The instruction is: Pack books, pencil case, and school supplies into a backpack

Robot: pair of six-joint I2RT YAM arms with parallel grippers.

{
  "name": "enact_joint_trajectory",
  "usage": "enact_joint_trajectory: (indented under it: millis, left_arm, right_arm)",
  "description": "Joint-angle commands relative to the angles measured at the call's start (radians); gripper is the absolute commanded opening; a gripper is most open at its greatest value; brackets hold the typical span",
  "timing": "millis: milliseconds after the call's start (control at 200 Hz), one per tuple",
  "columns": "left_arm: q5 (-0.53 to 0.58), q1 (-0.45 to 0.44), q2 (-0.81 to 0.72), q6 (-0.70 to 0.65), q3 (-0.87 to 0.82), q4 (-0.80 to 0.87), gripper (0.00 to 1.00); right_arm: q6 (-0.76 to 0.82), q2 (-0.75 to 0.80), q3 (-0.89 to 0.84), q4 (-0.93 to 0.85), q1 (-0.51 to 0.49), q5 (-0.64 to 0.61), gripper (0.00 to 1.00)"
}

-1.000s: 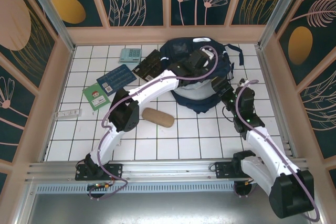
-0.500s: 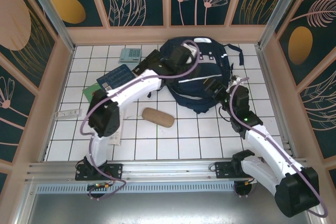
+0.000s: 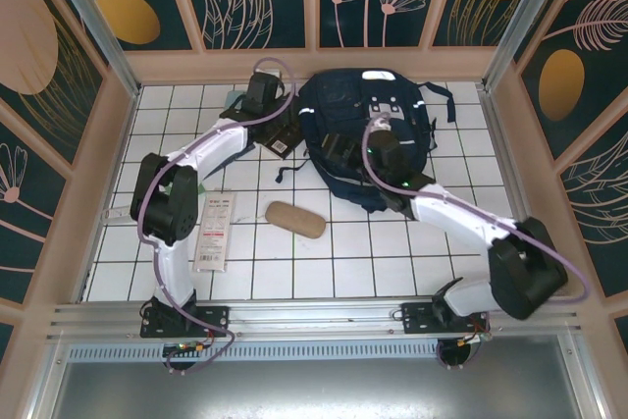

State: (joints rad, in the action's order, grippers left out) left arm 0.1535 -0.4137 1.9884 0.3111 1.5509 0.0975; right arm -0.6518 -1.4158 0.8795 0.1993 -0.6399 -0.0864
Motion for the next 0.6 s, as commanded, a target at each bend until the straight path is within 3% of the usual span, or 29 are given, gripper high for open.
enact_joint_trajectory:
  millis: [0, 235, 485, 596]
  left_arm:
    - [-0.059, 0.058, 0.04, 0.063, -0.028, -0.097, 0.63]
    - [-0.163, 0.157, 0.12, 0.112, -0.037, -0.148, 0.63]
    - [-0.242, 0.203, 0.2, 0.138, -0.006, -0.176, 0.6]
    - [-0.274, 0.212, 0.239, 0.146, 0.013, -0.179, 0.59]
  right_arm:
    - [0.028, -0.101, 0.095, 0.052, -0.03, -0.028, 0.98]
    - [0.017, -0.375, 0.317, 0.051, -0.067, -0.017, 0.97]
    - [-0.009, -0.59, 0.506, 0.044, -0.07, -0.006, 0.83]
    - [-0.019, -0.66, 0.567, 0.044, -0.069, 0.017, 0.68]
